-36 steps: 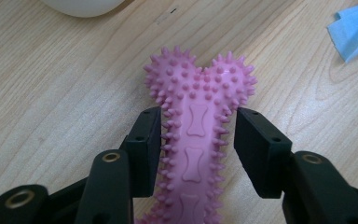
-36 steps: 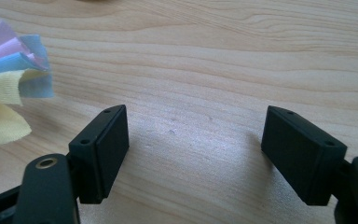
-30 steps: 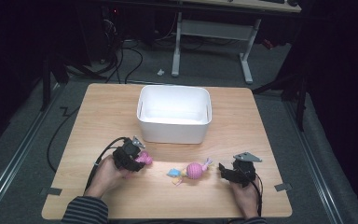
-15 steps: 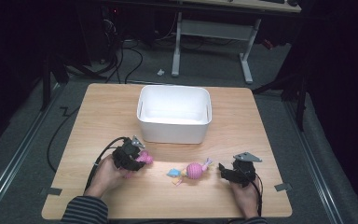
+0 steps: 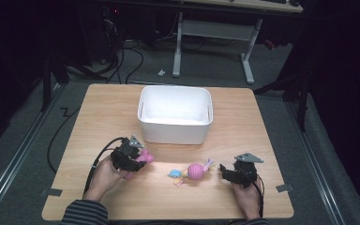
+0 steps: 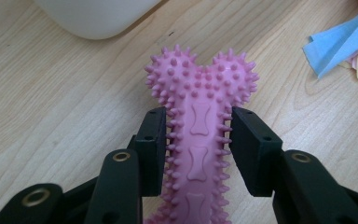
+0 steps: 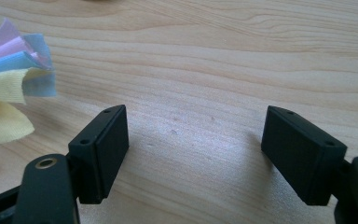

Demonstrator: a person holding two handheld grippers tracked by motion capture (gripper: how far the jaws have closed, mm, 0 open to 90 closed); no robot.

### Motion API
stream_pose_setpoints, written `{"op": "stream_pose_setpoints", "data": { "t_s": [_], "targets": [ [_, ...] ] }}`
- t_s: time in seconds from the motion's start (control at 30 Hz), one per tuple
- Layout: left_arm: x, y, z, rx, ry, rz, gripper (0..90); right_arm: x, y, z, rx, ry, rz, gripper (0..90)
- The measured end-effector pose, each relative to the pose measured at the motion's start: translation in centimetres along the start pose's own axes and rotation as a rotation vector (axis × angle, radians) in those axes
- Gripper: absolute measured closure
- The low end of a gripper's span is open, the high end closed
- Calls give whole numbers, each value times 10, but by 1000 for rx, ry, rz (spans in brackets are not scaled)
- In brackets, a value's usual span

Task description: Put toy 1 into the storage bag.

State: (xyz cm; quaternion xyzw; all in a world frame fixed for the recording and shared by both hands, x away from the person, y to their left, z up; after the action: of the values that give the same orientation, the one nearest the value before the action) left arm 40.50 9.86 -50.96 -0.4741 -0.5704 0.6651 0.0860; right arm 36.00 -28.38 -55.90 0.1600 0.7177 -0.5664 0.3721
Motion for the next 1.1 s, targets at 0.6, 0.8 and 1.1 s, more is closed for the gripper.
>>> {"op": "stream_pose_setpoints", "data": {
  "t_s": [0.6, 0.8, 1.1],
  "targets": [
    [-13, -49, -4, -19, -48, 82, 578, 0, 0, -1, -9, -6, -4, 227],
    [-21, -63, -6, -16, -50, 84, 579, 0, 0, -1, -10, -7, -2, 227],
    [-37, -85, -8, -86, -42, 146, 580, 0, 0, -1, -12, -13, -3, 227]
  ]
}}
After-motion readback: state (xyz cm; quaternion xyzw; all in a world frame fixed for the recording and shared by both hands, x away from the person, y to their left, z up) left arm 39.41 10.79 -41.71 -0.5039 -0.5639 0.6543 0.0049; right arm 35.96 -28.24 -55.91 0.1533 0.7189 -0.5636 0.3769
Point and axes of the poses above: each handheld gripper's, and its own axes: y roughly forward along the jaws, x roughly out of its underside, z roughly to its right, the point moved 4 cm from there along y, roughly forward along the jaws, and after that the axes turned 8 degrees about -x, right-handed, at the moved point
